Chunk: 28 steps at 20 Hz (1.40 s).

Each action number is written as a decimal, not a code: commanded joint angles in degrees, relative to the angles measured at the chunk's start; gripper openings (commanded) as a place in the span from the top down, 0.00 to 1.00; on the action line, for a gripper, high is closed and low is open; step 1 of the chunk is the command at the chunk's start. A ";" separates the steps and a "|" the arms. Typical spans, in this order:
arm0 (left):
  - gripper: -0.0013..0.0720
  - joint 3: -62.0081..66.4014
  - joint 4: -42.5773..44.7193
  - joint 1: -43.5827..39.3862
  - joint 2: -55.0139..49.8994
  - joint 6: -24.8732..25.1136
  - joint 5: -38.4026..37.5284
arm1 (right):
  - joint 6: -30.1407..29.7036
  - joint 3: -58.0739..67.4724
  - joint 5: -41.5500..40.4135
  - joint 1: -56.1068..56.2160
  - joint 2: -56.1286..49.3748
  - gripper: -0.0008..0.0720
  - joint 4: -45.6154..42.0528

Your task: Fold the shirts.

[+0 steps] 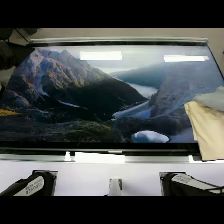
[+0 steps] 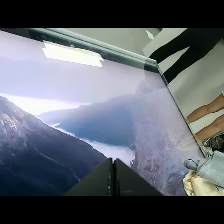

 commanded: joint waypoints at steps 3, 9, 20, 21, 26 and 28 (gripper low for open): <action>0.93 0.00 0.00 -0.04 0.00 0.02 0.00 | -0.13 -10.56 2.47 -1.57 0.63 0.95 -8.57; 0.93 0.02 -0.02 -0.04 0.02 -0.02 0.00 | -1.27 -30.01 -3.34 -1.57 0.72 0.94 -16.09; 0.94 3.28 16.98 -6.69 -0.35 -8.72 0.00 | -4.66 -5.53 -7.76 -1.03 0.66 0.04 -20.39; 0.94 5.29 24.68 -8.79 -0.90 -11.76 -0.17 | -4.81 -1.11 -11.56 0.17 0.66 0.05 -19.19; 0.94 17.31 52.35 -19.41 -10.71 -24.11 -10.43 | -9.73 8.15 -21.81 22.84 0.13 0.08 -14.25; 0.91 17.79 57.68 -22.97 -15.10 -24.39 -18.62 | -4.79 8.15 -15.58 33.92 -2.64 0.08 -14.67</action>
